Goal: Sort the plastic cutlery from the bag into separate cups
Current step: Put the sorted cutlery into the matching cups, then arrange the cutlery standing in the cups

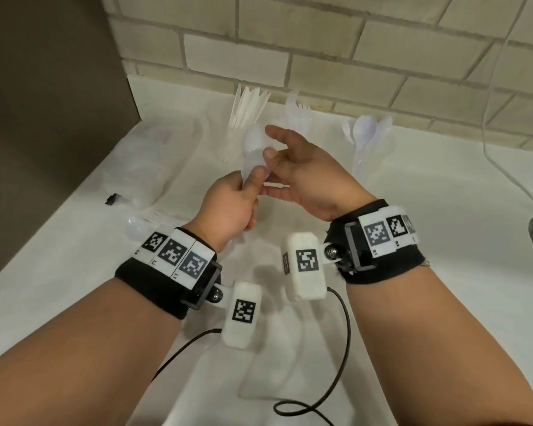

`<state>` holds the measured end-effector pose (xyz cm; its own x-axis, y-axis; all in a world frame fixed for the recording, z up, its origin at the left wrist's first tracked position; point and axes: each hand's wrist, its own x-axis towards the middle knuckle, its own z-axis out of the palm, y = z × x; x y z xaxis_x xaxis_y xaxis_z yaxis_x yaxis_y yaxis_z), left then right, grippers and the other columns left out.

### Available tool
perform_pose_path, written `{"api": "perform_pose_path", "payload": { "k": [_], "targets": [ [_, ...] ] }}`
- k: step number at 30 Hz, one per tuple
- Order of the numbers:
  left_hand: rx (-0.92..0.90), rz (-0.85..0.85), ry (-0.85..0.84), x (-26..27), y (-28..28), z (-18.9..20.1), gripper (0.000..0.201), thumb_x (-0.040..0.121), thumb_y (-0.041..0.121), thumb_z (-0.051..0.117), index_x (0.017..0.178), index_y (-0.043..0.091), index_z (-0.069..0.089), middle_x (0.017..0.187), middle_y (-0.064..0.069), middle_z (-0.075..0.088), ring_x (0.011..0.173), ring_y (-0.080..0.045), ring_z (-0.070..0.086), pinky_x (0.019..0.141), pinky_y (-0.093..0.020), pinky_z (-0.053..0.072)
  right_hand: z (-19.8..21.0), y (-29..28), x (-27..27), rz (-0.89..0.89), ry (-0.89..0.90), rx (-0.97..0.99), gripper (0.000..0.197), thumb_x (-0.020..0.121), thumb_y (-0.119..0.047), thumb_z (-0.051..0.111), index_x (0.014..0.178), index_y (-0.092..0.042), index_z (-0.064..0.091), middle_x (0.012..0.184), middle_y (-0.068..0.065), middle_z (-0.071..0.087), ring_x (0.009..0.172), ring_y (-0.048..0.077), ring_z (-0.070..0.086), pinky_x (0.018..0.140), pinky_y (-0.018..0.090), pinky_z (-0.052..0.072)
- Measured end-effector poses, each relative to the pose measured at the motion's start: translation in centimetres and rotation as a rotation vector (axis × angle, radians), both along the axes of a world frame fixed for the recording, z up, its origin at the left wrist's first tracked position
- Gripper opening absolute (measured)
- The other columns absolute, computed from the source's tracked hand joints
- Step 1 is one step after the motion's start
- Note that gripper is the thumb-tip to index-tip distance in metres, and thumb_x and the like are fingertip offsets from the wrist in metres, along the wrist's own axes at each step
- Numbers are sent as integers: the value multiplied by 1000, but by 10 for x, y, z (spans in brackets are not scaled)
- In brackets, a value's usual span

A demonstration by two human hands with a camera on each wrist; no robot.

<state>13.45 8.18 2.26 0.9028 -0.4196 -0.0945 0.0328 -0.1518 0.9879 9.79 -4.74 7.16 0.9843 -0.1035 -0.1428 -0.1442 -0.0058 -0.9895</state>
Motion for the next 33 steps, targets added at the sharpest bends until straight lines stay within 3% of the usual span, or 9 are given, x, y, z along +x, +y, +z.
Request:
{"api": "perform_pose_path", "payload": {
  "k": [6,8,13,18,22,25,28,31,33],
  "targets": [
    [239,-236,-162,-5,1,1,42,99,43,35,77,10,50,70,-6,58,45,-15,49,46,-24,42,-3,-3,-12,-6,-27,-333,60,97,-10,48,145,-39,26,122,8,45,110,26,58,81,43,59],
    [276,-272,-149,-7,1,1,44,98,44,37,77,9,54,76,-9,64,45,-11,53,49,-21,45,-4,-5,-16,16,-57,-476,53,97,-8,48,140,-36,36,126,7,47,104,24,59,72,39,61],
    [298,-316,-105,-14,0,-3,42,96,44,43,85,9,64,71,2,64,47,-4,56,52,-17,49,-12,-6,-19,-124,-84,-610,15,96,-10,47,109,-18,50,99,6,59,60,20,62,51,21,52],
    [295,-328,-116,-17,5,0,40,96,45,43,86,12,64,76,7,65,54,-5,57,60,-19,51,-20,0,-16,-177,-116,-644,21,96,-4,41,102,-14,58,86,2,57,58,18,57,49,26,52],
    [432,-279,-342,-9,19,6,41,99,40,36,104,7,59,96,-9,65,84,-24,63,79,-36,50,-8,-17,-9,-292,-158,-672,25,96,-2,38,92,-21,55,83,-7,52,58,17,58,44,26,53],
    [559,-158,-449,13,49,11,28,99,20,41,122,16,55,120,-14,53,101,-32,59,90,-40,48,18,-58,-5,-530,-264,-749,34,87,1,32,86,-25,55,75,-6,53,61,23,59,45,31,54],
    [1035,-252,-329,33,86,16,69,83,-1,44,141,34,32,140,-8,34,109,-33,54,87,-39,49,42,-99,-5,-725,-448,-968,38,81,-6,28,101,-14,59,83,-1,57,75,24,61,63,35,54],
    [1383,-395,-264,36,104,13,101,70,9,56,144,49,1,152,-1,13,123,-37,46,96,-47,47,56,-125,-1,-813,-529,-1055,38,83,-5,28,107,-7,58,90,2,56,81,14,52,63,11,36],
    [1438,-467,-260,34,105,4,113,69,21,69,143,49,-11,158,1,-2,133,-35,40,104,-51,39,57,-135,4,-825,-498,-1090,40,81,-2,30,110,-9,57,101,8,60,88,16,53,66,8,31]
  ]
}}
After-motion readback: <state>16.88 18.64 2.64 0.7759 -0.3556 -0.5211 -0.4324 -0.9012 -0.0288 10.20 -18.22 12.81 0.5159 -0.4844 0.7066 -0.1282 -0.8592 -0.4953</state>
